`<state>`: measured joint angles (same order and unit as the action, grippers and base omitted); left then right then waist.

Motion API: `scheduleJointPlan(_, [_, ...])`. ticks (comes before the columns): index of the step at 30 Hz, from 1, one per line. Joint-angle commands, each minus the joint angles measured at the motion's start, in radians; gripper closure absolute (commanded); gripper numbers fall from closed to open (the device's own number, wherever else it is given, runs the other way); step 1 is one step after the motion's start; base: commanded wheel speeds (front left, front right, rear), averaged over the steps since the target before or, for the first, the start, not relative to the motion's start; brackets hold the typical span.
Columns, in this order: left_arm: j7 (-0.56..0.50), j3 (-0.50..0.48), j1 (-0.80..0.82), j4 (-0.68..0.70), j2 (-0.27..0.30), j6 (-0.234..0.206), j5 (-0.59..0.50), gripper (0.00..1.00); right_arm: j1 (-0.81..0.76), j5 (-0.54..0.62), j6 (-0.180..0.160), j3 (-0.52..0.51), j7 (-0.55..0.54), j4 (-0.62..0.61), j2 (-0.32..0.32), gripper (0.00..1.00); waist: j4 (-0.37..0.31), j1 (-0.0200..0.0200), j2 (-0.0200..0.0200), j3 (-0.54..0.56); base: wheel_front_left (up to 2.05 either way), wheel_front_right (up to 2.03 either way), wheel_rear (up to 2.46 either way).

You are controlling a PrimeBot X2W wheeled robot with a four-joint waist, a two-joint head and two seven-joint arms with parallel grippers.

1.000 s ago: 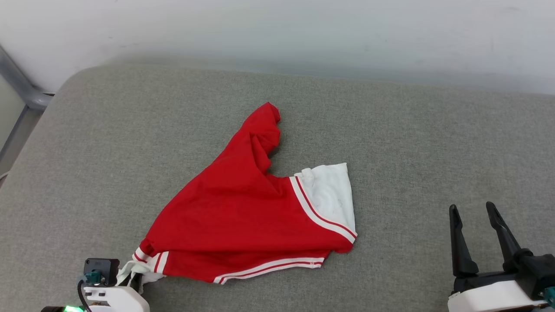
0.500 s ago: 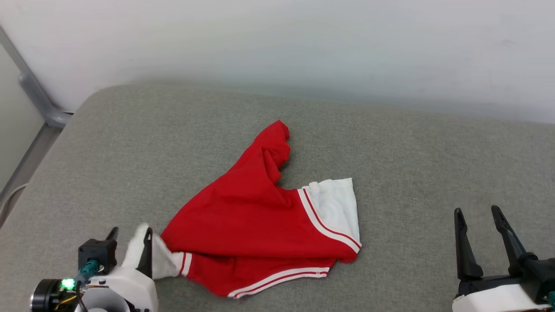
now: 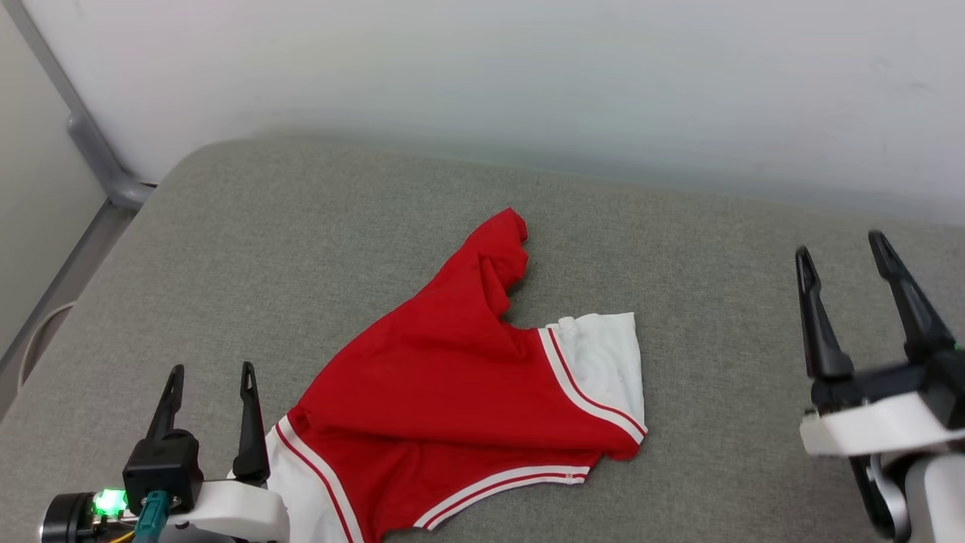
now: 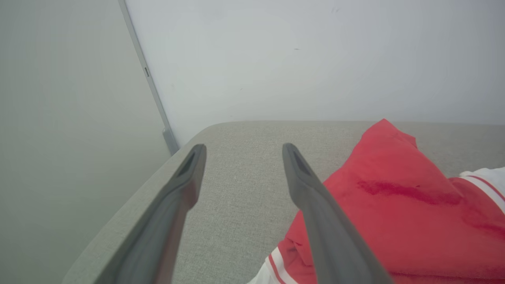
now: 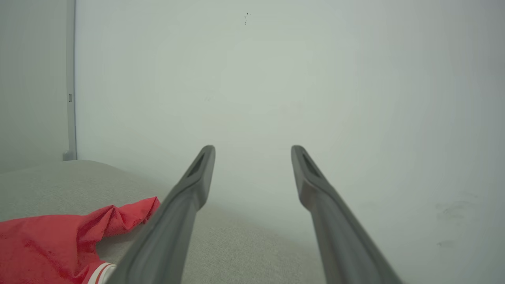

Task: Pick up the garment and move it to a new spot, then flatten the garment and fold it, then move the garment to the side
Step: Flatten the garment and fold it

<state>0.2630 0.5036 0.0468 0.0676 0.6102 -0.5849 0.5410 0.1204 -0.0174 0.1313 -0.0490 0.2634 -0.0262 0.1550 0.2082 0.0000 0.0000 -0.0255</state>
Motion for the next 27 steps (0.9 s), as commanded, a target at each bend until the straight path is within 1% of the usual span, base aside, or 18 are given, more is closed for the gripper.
scheduleJointPlan(1, [0.002,-0.013,-0.016,0.006,-0.017,0.004,-0.016,0.00,0.041,-0.009,-0.001,0.019,0.002,0.013,0.024,0.00,0.004,0.0000,0.0000,-0.008,0.00,0.00,0.00])
scheduleJointPlan(3, [0.002,-0.034,-0.028,0.015,-0.050,0.013,-0.043,0.00,0.102,-0.032,-0.001,0.062,0.002,0.042,0.063,0.00,0.010,0.0000,0.0000,-0.019,0.00,0.00,0.00])
scheduleJointPlan(5, [0.002,-0.051,-0.043,0.015,-0.081,0.025,-0.068,0.00,0.155,-0.055,-0.001,0.123,0.002,0.097,0.108,0.00,0.016,0.0000,0.0000,-0.031,0.00,0.00,0.00])
scheduleJointPlan(8, [0.002,-0.076,-0.047,0.005,-0.129,0.055,-0.103,0.00,0.270,-0.111,-0.001,0.239,-0.054,0.171,0.184,0.00,0.028,0.0000,0.0000,-0.052,0.00,0.00,0.00])
scheduleJointPlan(11, [0.002,-0.105,-0.048,-0.015,-0.177,0.089,-0.134,0.00,0.362,-0.191,-0.001,0.370,-0.172,0.223,0.249,0.00,0.040,0.0000,0.0000,-0.073,0.00,0.00,0.00])
scheduleJointPlan(13, [0.002,-0.120,-0.047,-0.027,-0.206,0.112,-0.156,0.00,0.426,-0.248,-0.001,0.465,-0.273,0.247,0.299,0.00,0.049,0.0000,0.0000,-0.088,0.00,0.00,0.00])
scheduleJointPlan(17, [0.002,-0.159,-0.036,-0.047,-0.262,0.155,-0.197,0.00,0.532,-0.411,-0.001,0.675,-0.509,0.266,0.389,0.00,0.065,0.0000,0.0000,-0.118,0.00,0.00,0.00])
scheduleJointPlan(20, [0.002,-0.185,-0.026,-0.057,-0.301,0.186,-0.226,0.00,0.607,-0.522,-0.001,0.801,-0.674,0.256,0.456,0.00,0.076,0.0000,0.0000,-0.142,0.00,0.00,0.00])
scheduleJointPlan(24, [0.002,-0.218,-0.014,-0.070,-0.349,0.224,-0.263,0.00,0.685,-0.644,-0.001,0.918,-0.837,0.248,0.505,0.00,0.091,0.0000,0.0000,-0.174,0.00,0.00,0.00])
scheduleJointPlan(27, [0.002,-0.243,0.002,-0.081,-0.386,0.255,-0.289,0.00,0.734,-0.709,-0.001,0.972,-0.922,0.267,0.525,0.00,0.107,0.0000,0.0000,-0.201,0.00,0.00,0.00])
